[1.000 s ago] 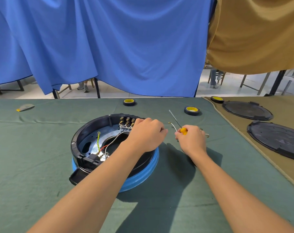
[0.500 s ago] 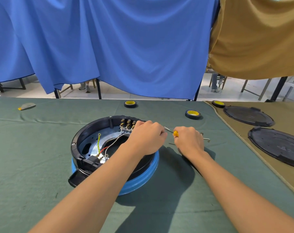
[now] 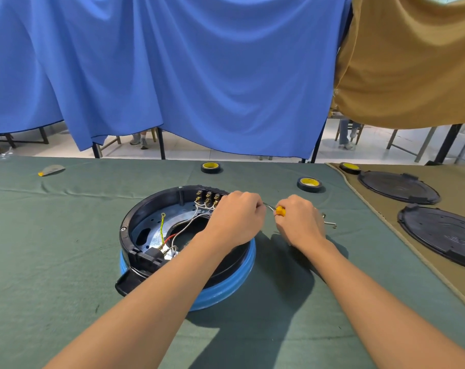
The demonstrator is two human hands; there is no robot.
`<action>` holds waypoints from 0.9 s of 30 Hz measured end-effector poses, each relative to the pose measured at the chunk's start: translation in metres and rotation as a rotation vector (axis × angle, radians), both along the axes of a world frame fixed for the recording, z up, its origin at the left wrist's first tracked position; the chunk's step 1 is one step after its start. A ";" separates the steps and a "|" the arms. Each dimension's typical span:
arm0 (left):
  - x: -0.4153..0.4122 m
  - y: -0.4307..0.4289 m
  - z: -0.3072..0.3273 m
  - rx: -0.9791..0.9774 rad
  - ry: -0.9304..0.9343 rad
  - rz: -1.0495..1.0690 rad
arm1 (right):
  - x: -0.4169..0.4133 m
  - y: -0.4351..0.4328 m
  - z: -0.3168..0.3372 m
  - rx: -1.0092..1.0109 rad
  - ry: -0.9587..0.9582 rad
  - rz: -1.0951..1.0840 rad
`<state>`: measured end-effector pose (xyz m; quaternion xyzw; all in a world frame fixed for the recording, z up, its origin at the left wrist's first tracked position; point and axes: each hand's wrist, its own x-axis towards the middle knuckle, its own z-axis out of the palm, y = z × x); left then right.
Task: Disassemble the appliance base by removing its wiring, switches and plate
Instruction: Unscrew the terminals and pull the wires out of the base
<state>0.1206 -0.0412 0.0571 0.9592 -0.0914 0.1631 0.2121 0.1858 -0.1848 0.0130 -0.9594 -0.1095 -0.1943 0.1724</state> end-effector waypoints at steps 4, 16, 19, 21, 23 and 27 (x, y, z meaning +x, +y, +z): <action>-0.002 0.009 0.011 -0.206 -0.064 0.072 | -0.002 -0.004 0.007 0.253 0.145 -0.134; 0.011 0.091 0.026 0.145 0.082 0.049 | -0.028 0.006 0.045 0.263 0.281 0.082; 0.020 0.097 0.025 0.205 0.157 -0.019 | -0.033 0.009 0.060 0.256 0.312 0.173; 0.027 0.099 0.027 0.226 0.227 -0.059 | -0.035 0.009 0.067 0.180 0.315 0.233; 0.033 0.102 0.028 0.265 0.279 -0.101 | -0.038 0.008 0.072 0.104 0.315 0.284; 0.042 0.108 0.024 0.300 0.262 -0.148 | -0.043 0.008 0.080 -0.050 0.334 0.340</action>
